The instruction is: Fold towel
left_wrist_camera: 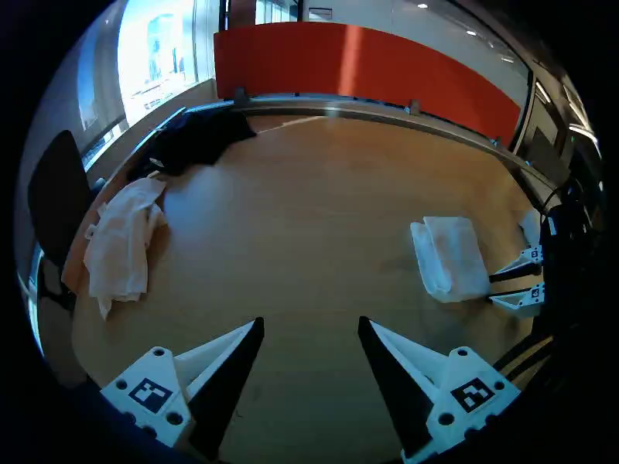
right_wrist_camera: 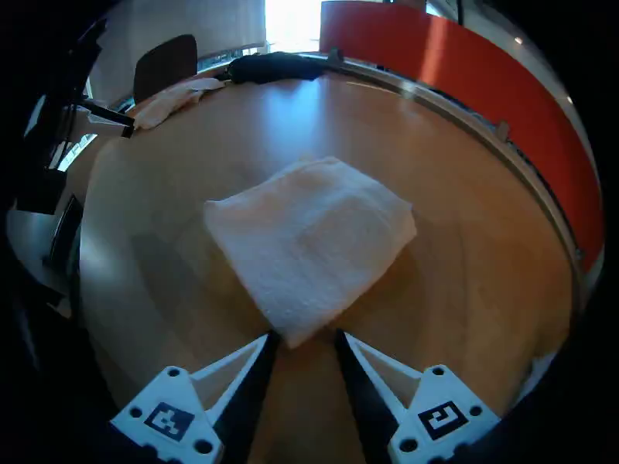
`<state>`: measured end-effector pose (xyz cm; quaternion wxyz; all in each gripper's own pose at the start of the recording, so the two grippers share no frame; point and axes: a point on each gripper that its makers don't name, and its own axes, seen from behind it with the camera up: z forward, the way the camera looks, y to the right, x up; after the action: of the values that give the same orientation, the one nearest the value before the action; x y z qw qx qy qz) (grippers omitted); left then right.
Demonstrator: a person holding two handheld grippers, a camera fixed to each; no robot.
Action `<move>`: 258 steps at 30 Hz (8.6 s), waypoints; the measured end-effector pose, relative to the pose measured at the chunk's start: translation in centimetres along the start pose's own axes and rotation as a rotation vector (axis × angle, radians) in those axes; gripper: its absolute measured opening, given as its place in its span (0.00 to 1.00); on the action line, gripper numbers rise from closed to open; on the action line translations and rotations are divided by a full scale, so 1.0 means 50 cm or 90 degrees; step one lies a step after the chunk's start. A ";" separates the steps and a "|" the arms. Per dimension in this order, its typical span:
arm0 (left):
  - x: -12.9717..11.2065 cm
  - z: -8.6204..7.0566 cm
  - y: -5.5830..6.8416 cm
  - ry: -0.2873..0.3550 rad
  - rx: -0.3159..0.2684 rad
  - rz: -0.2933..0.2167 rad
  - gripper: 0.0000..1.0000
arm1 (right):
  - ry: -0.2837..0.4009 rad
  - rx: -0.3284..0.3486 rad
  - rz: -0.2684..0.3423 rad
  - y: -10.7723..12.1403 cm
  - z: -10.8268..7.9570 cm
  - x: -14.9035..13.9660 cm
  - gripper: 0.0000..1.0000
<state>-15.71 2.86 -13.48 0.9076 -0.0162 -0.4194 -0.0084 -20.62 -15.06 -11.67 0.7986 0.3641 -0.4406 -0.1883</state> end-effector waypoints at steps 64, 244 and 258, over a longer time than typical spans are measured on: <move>0.058 -0.023 0.062 0.043 -0.041 0.017 0.90 | 0.242 -0.102 0.034 0.210 -0.382 0.347 0.04; 0.072 -0.031 0.088 0.037 -0.032 0.061 0.90 | 0.068 -0.431 0.385 0.585 -0.551 -0.311 1.00; 0.110 -0.026 0.088 0.063 -0.030 0.061 0.90 | 0.259 -0.449 0.394 0.584 -0.585 -0.172 1.00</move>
<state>-11.02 7.19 -10.22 0.9258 -0.0573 -0.3727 0.0246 -1.28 21.83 -4.86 0.9608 -0.0459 -0.2732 -0.0056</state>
